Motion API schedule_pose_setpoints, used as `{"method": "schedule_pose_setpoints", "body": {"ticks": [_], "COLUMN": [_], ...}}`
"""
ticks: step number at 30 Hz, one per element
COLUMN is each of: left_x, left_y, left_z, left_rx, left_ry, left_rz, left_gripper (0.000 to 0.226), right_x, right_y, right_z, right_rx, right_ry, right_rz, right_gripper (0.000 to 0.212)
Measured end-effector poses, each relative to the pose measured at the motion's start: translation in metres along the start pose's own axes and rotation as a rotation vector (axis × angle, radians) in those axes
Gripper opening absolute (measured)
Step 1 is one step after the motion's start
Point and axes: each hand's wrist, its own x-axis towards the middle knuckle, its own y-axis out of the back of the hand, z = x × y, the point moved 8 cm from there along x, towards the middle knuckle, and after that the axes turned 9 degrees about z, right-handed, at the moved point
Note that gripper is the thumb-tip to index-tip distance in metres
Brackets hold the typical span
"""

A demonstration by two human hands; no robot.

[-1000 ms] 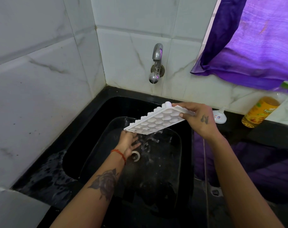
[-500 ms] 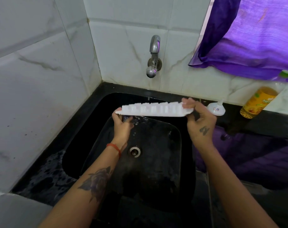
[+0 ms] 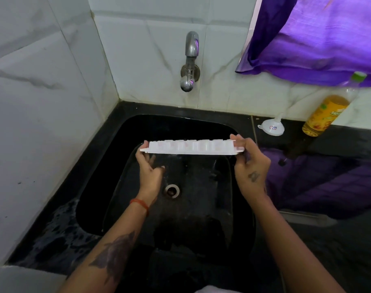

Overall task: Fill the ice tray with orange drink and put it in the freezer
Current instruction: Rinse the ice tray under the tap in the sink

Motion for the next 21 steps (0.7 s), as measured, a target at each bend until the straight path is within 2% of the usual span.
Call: {"method": "schedule_pose_setpoints", "body": {"ticks": [1,4,7,11,14,17,21], "left_x": [-0.002,-0.01,-0.017,-0.022,-0.024,-0.035,-0.067], "left_y": [0.0,0.008,0.015,0.019,0.012,-0.003,-0.051], "left_z": [-0.002,-0.027,-0.04,-0.052,-0.03,0.002,0.025], "left_rx": [0.009,0.06,0.156,0.256,0.24,0.373,0.491], "left_ry": [-0.028,0.081,0.04,0.15,0.066,-0.065,-0.098], "left_rz": [0.004,0.042,0.0,0.039,0.096,0.2,0.151], "left_gripper": [0.077,0.071,0.076,0.076,0.07,0.052,0.037], "right_x": [-0.003,-0.022,-0.032,-0.043,-0.031,-0.013,0.011], "right_y": [-0.001,-0.005,0.002,0.004,0.02,0.045,0.107], "right_z": [0.001,0.016,0.022,0.047,0.053,0.07,0.108], "right_rx": [-0.002,-0.1,-0.107,-0.206,-0.185,-0.138,-0.133], "right_ry": [0.009,-0.075,-0.106,-0.299,-0.334,-0.432,-0.53], "right_rz": [0.007,-0.073,-0.065,-0.255,-0.245,-0.286,-0.329], "right_gripper": [0.032,0.028,0.03,0.025,0.029,0.035,0.039]}}
